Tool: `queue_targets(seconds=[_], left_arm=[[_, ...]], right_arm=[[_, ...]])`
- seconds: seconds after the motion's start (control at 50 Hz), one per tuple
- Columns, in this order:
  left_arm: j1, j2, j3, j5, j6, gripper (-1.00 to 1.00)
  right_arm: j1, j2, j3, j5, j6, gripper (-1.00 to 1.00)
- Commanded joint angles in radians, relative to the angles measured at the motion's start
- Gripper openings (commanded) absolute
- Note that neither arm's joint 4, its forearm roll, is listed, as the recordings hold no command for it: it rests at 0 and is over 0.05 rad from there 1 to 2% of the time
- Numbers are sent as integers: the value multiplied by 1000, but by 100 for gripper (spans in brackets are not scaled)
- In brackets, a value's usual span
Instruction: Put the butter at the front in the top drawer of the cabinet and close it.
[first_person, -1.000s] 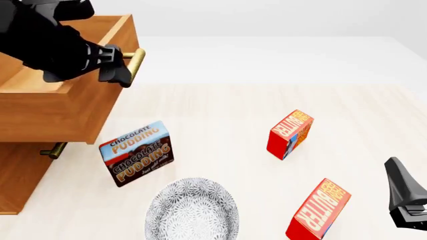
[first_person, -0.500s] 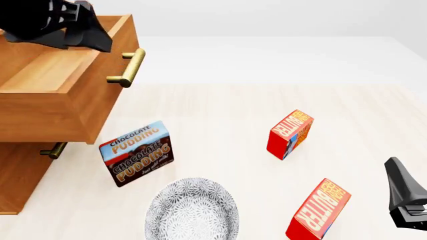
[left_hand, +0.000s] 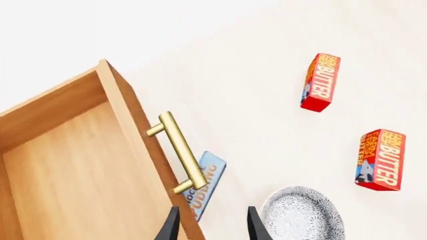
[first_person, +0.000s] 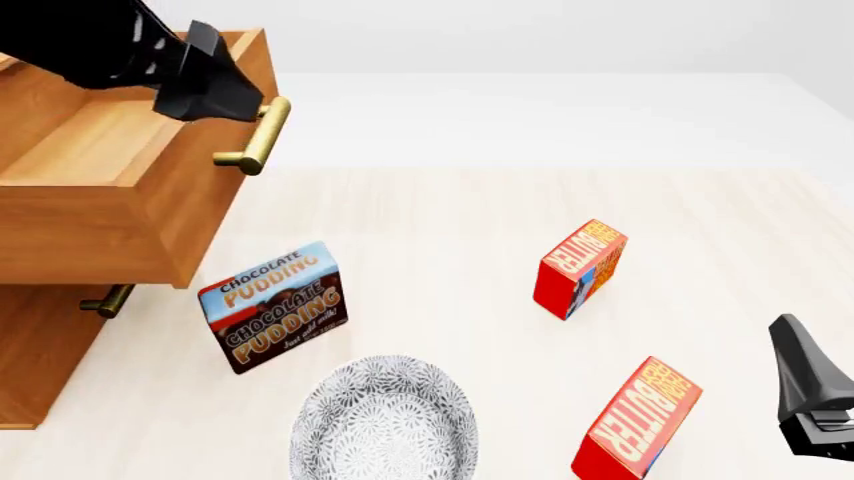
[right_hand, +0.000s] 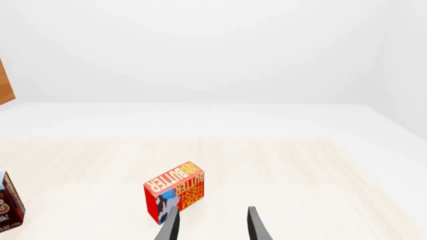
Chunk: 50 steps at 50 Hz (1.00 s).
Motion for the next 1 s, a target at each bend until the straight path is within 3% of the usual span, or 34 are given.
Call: queue_targets(seconds=[0.02, 0.12, 0.38, 0.62, 1.0], left_arm=[[-59, -23, 53, -74, 65, 100], [-55, -24, 80, -116, 117, 100], [-157, 105, 22, -212, 100, 100], [-242, 228, -56, -263, 53, 100], [-273, 364, -132, -339, -32, 100]], right_arm=[[0, -1, 0, 1, 1, 100], [0, -1, 0, 1, 1, 100], [0, -1, 0, 1, 0, 100], [0, 0, 0, 1, 1, 100], [0, 0, 0, 1, 0, 100]])
